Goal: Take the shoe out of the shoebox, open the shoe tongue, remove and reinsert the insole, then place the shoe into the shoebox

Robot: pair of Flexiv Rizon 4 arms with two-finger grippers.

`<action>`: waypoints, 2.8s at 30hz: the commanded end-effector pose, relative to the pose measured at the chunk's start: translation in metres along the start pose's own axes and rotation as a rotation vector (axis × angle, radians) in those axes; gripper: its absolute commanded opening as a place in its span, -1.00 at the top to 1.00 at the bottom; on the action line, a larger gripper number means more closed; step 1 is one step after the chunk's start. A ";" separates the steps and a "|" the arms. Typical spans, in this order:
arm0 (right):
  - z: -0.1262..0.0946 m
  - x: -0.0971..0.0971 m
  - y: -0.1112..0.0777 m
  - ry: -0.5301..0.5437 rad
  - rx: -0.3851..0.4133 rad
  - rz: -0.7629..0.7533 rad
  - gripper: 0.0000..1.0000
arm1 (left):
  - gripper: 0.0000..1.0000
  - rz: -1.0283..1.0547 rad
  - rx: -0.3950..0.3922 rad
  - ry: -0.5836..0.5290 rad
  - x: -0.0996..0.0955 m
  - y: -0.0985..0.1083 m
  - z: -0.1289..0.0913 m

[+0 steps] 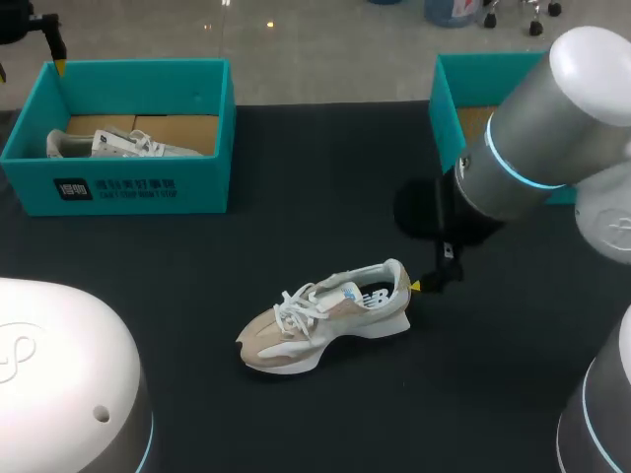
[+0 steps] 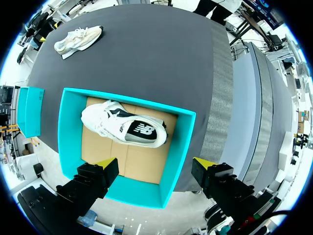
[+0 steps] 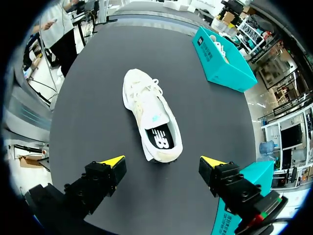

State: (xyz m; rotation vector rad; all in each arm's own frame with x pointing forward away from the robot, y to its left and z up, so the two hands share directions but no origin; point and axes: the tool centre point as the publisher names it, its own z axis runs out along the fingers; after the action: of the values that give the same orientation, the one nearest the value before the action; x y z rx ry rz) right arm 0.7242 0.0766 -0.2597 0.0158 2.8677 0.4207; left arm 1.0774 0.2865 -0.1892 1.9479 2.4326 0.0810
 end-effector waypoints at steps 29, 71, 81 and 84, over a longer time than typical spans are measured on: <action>0.027 -0.012 -0.063 -0.008 -0.268 0.090 -1.00 | -1.00 0.000 -0.001 0.002 0.000 -0.001 0.000; 0.071 -0.012 -0.106 0.024 -0.464 0.079 -1.00 | -1.00 0.000 -0.001 0.002 0.000 -0.001 0.000; 0.078 -0.012 -0.108 0.012 -0.546 0.057 -1.00 | -1.00 0.000 -0.001 0.002 0.000 -0.001 0.000; 0.080 -0.011 -0.110 0.012 -0.543 0.051 -1.00 | -1.00 0.000 -0.001 0.002 0.000 -0.001 0.000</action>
State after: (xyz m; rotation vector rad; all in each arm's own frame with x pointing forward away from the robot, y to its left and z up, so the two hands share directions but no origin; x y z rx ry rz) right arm 0.7572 -0.0059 -0.3593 -0.0075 2.6761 1.1822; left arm 1.0774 0.2865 -0.1892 1.9478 2.4326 0.0810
